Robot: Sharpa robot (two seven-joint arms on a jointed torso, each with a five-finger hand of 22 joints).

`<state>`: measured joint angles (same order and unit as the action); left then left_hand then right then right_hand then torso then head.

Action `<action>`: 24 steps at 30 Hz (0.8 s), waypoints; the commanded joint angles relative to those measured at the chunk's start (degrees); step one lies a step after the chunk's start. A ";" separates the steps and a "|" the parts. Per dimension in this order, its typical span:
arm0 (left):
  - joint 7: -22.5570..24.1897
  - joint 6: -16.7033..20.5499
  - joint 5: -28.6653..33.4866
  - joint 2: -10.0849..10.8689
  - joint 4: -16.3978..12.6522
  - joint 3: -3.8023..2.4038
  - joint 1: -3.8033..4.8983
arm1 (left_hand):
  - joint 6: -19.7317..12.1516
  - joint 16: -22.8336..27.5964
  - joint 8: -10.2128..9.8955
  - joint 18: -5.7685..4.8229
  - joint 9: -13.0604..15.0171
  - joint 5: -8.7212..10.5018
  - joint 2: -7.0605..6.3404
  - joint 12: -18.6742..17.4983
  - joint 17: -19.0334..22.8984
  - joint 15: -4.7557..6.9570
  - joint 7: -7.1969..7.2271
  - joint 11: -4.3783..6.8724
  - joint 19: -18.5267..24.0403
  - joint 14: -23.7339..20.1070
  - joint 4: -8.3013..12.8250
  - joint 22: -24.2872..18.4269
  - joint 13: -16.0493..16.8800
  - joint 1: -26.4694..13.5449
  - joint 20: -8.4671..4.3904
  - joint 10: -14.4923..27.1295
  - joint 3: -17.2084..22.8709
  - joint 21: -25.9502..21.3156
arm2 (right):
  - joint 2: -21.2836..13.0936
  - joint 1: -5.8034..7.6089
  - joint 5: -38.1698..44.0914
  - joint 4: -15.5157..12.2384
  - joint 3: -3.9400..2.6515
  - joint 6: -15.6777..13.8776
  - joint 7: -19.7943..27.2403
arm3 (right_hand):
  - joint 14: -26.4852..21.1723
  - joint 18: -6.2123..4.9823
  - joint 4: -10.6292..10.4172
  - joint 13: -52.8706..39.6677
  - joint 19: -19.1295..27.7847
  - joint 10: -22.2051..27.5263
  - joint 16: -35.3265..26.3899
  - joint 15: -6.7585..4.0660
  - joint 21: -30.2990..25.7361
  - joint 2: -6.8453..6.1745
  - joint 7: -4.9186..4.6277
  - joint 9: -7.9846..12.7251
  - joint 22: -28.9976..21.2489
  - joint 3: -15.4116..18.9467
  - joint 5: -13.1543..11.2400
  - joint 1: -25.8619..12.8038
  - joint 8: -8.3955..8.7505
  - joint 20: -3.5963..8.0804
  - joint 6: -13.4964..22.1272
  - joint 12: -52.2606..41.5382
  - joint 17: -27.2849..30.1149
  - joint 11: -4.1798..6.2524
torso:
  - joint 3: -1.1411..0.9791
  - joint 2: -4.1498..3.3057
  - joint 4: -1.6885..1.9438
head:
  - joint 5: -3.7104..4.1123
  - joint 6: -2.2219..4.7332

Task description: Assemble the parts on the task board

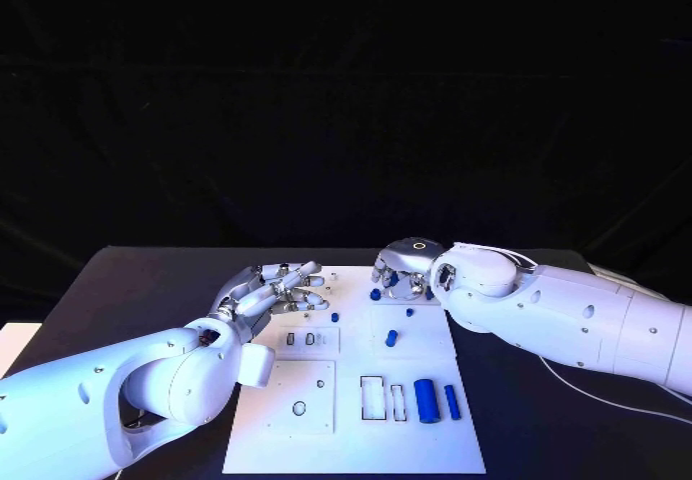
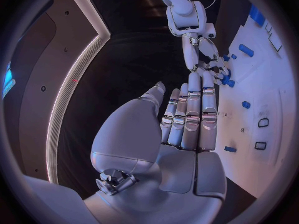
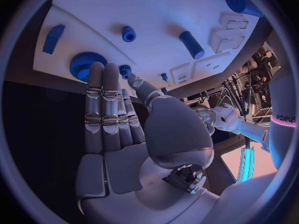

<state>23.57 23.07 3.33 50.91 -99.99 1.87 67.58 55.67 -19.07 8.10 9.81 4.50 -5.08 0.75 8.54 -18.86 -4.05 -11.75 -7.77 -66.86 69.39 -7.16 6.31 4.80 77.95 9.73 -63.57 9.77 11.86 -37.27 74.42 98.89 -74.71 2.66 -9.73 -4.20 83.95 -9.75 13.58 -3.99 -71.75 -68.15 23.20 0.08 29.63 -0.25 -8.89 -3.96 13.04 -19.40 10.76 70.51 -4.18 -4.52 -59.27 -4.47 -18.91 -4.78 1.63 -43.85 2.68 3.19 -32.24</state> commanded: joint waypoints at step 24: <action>-0.45 -2.22 0.49 -0.50 -0.13 -0.05 0.08 | -0.64 -1.55 0.24 0.46 0.12 -0.19 -0.40 0.71 -1.12 -0.02 0.00 -0.06 0.04 -1.45 0.62 -0.02 -0.28 0.25 0.26 0.60 3.02 -0.38 | 1.85 0.14 2.90 1.14 -0.05 4.98 -0.85 | 2.81 0.21 -5.58 -0.24 -2.04 0.07 41.07 -0.41 19.49 -3.33 0.66 -0.13 15.26 -6.13 -2.19 -0.30 0.16 0.08 -1.53 0.42 -38.56 0.15 | 0.16 -1.88 0.46 | 0.35 0.07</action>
<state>23.09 22.28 3.66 50.54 -100.05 1.87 67.59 55.26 -20.31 8.10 9.81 4.55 -5.08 0.74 8.88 -19.93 -4.01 -11.76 -7.97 -66.85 68.19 -6.40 6.32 4.56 77.95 9.74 -63.37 12.45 11.86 -35.53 74.57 101.10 -73.65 2.57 -5.93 -4.80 84.14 -9.75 8.07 -4.18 -73.39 -68.15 64.03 -0.12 48.78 -2.96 -8.19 -4.04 27.90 -25.39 8.85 70.22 -4.18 -4.50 -60.39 -4.20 -57.22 -4.78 1.78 -45.54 3.11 3.49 -32.20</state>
